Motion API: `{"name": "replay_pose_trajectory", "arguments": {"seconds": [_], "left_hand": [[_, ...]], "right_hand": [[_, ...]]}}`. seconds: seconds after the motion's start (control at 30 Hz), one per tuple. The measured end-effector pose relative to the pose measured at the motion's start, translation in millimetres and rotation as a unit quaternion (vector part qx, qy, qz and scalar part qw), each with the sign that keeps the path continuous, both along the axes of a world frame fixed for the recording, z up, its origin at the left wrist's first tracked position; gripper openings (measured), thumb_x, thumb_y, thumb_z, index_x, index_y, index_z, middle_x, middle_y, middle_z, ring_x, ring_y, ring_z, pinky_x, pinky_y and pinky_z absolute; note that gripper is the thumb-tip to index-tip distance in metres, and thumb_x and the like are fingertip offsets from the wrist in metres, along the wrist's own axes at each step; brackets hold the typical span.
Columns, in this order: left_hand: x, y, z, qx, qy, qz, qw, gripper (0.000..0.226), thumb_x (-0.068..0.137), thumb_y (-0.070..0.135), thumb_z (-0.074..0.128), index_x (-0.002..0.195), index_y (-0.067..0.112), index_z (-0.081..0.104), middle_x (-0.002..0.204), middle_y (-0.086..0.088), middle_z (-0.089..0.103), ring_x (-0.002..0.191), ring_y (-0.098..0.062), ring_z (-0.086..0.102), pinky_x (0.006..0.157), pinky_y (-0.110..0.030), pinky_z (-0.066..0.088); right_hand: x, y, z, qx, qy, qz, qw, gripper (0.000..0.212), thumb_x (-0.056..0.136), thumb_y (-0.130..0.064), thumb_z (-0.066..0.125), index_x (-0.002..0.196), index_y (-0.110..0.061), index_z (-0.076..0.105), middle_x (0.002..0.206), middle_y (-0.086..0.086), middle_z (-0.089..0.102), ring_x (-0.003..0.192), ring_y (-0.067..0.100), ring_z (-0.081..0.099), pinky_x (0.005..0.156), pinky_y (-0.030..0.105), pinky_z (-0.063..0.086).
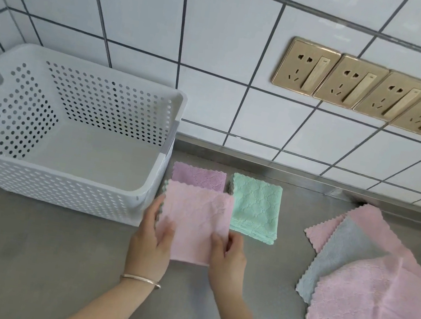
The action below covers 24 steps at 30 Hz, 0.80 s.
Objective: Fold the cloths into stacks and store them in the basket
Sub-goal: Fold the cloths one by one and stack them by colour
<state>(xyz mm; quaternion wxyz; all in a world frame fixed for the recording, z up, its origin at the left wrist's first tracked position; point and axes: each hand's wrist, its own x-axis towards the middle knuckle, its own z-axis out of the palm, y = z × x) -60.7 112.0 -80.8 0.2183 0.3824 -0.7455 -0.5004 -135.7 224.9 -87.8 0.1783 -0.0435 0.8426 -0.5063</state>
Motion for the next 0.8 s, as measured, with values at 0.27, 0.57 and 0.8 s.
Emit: {"name": "replay_pose_trajectory", "arguments": {"seconds": [0.27, 0.57, 0.8], "left_hand": [[-82.6, -44.6, -17.3, -0.120, -0.173, -0.087, 0.974, 0.057, 0.090, 0.019, 0.050, 0.143, 0.019, 0.029, 0.143, -0.008, 0.034, 0.129, -0.025, 0.038, 0.104, -0.031, 0.033], [-91.9, -49.2, -54.1, -0.214, -0.303, -0.095, 0.924, 0.060, 0.079, 0.023, 0.059, 0.135, 0.012, 0.041, 0.138, -0.016, 0.036, 0.125, -0.033, 0.041, 0.104, -0.040, 0.035], [-86.2, -60.4, -87.2, -0.353, -0.344, -0.185, 0.850, 0.063, 0.088, 0.042, 0.021, 0.134, 0.005, 0.045, 0.143, -0.012, 0.043, 0.145, -0.019, 0.008, 0.113, -0.036, 0.001]], "right_hand": [[-73.1, -46.7, -17.7, 0.042, 0.020, -0.004, 0.999, 0.022, 0.091, -0.031, 0.056, 0.104, -0.014, 0.049, 0.074, -0.007, 0.053, 0.070, 0.016, 0.053, 0.064, 0.029, 0.042], [-85.5, -57.0, -56.9, 0.188, 0.240, 0.078, 0.949, 0.044, 0.077, -0.019, 0.065, 0.116, -0.014, 0.046, 0.111, 0.005, 0.060, 0.092, 0.026, 0.058, 0.070, 0.037, 0.053], [-95.6, -61.4, -71.4, 0.369, 0.330, 0.276, 0.824, 0.057, 0.084, -0.024, 0.029, 0.138, -0.010, 0.044, 0.150, 0.007, 0.034, 0.145, 0.019, -0.006, 0.116, 0.043, 0.002]]}}
